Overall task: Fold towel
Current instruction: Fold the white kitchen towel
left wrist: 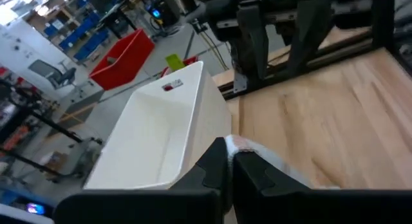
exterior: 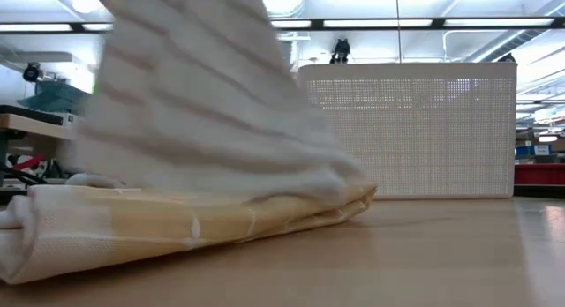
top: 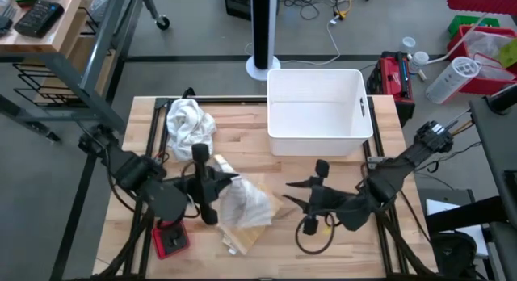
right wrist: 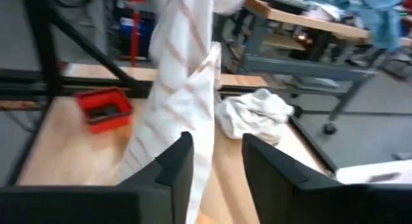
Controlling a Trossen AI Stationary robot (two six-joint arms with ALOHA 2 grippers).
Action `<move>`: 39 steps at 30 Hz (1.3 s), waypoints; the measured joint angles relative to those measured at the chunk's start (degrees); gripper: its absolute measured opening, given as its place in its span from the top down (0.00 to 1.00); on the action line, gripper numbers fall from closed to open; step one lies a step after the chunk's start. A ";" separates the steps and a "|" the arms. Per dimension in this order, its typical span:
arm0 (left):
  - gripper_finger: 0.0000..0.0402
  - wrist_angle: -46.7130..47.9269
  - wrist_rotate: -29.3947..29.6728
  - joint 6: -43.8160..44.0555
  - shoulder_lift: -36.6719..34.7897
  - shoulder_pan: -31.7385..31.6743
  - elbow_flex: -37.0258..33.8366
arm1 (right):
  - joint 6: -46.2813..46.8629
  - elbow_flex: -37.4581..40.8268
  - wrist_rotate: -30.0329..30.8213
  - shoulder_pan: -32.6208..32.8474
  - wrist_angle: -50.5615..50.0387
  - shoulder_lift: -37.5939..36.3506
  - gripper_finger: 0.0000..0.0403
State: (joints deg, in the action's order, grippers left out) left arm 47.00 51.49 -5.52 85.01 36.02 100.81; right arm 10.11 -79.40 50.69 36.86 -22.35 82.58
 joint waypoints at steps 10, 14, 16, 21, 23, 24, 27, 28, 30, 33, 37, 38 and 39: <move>1.00 19.26 -7.55 1.41 18.75 -4.51 26.19 | -12.44 0.00 -4.45 0.13 11.66 3.42 0.54; 1.00 24.73 -7.54 3.93 23.67 -4.64 32.65 | -15.13 0.04 -3.60 -0.06 14.52 4.82 0.51; 1.00 25.74 -7.57 4.42 25.40 -4.62 34.25 | -15.21 0.04 -2.55 -0.16 14.60 5.10 0.49; 1.00 25.01 -8.43 8.58 25.72 -4.81 32.39 | -15.82 0.04 -3.04 -0.42 18.26 5.43 0.45; 1.00 25.03 -8.54 10.06 25.74 -5.02 31.87 | -15.99 -0.02 -3.07 -0.49 18.80 5.63 0.44; 1.00 25.02 -8.61 10.37 25.82 -5.03 31.79 | -16.00 -0.02 -3.12 -0.49 18.48 5.78 0.43; 1.00 23.52 -8.73 10.53 25.88 -4.99 31.74 | -15.12 0.02 -3.16 -1.38 18.61 6.56 0.41; 1.00 22.52 -8.69 10.55 25.86 -4.93 31.74 | -14.76 0.02 -3.14 -1.76 18.65 6.81 0.41; 1.00 21.35 -8.74 10.35 25.84 -4.84 31.74 | -14.18 0.02 -3.12 -2.52 18.40 7.55 0.40; 1.00 20.07 -10.74 9.42 25.86 -4.59 31.65 | -12.07 0.02 -3.07 -3.91 18.03 8.62 0.41; 1.00 19.27 -11.85 9.29 25.84 -4.42 30.98 | -8.82 0.02 -2.70 -5.30 17.04 8.72 0.49; 1.00 19.60 -11.73 9.26 25.86 -4.38 30.91 | -8.37 0.02 -2.72 -5.38 16.39 8.72 0.54; 1.00 19.70 -11.48 9.26 25.84 -4.22 30.91 | -8.35 0.02 -2.87 -5.38 15.64 8.72 0.60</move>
State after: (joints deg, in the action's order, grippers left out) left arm 66.70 40.02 3.75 110.85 31.80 131.72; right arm 1.76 -79.37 47.81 31.48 -6.70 91.31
